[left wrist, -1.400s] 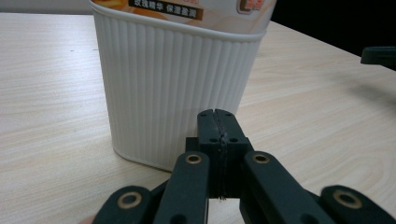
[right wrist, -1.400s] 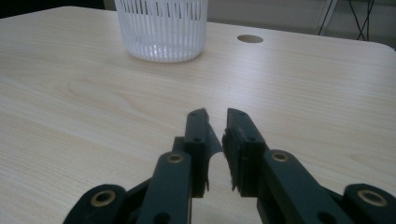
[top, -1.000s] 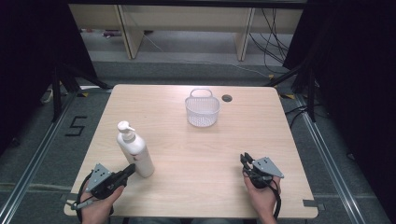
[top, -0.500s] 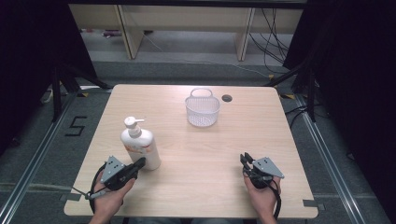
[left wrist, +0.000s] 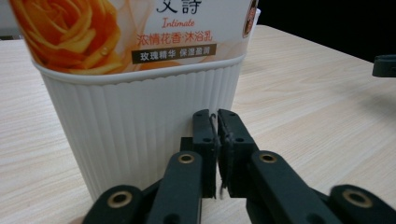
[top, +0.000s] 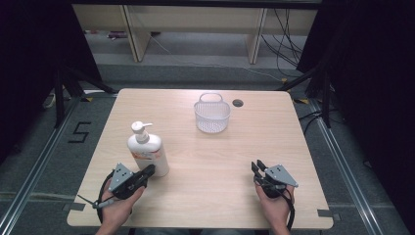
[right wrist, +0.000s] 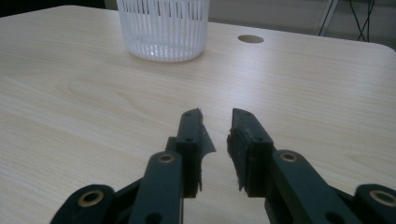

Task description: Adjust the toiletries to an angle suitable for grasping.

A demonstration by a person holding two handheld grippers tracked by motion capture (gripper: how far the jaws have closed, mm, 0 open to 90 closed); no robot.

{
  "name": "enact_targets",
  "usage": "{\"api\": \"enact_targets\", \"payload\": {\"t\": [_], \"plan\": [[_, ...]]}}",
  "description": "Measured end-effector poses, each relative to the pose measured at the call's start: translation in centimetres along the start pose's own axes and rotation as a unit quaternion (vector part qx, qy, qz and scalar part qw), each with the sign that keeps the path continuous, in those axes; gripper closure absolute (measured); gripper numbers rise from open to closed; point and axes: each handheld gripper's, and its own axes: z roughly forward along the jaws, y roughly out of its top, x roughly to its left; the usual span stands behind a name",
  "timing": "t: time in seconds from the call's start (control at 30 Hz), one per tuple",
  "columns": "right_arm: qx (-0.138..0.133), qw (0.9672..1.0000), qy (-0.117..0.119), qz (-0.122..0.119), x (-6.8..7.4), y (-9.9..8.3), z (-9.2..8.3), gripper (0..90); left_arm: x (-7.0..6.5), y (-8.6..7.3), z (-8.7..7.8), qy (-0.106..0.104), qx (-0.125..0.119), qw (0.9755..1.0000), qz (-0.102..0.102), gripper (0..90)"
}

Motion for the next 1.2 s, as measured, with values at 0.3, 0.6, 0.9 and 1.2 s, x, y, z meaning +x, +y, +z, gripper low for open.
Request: {"api": "enact_targets", "payload": {"t": [0.3, 0.6, 0.9, 1.2], "plan": [[-0.001, 0.9999, -0.005, 0.01, 0.0, 0.0, 0.0, 67.8, -0.3, -0.4, -1.4, 0.01, -0.015, 0.9995, 0.025, 73.5], [0.0, 0.9999, -0.01, -0.001, -0.2, 0.0, 0.0, 63.3, -1.2, -0.6, -3.2, 0.024, -0.043, 0.9978, 0.044, 62.1], [0.002, 0.9999, -0.016, 0.003, -0.4, 0.0, 0.0, 57.9, -1.7, 0.3, -4.5, 0.06, -0.09, 0.9936, 0.032, 42.6], [0.002, 0.9999, -0.016, 0.001, -0.4, 0.0, 0.0, 56.7, -1.3, 1.9, -4.1, 0.08, -0.105, 0.9908, 0.029, 39.7]]}}
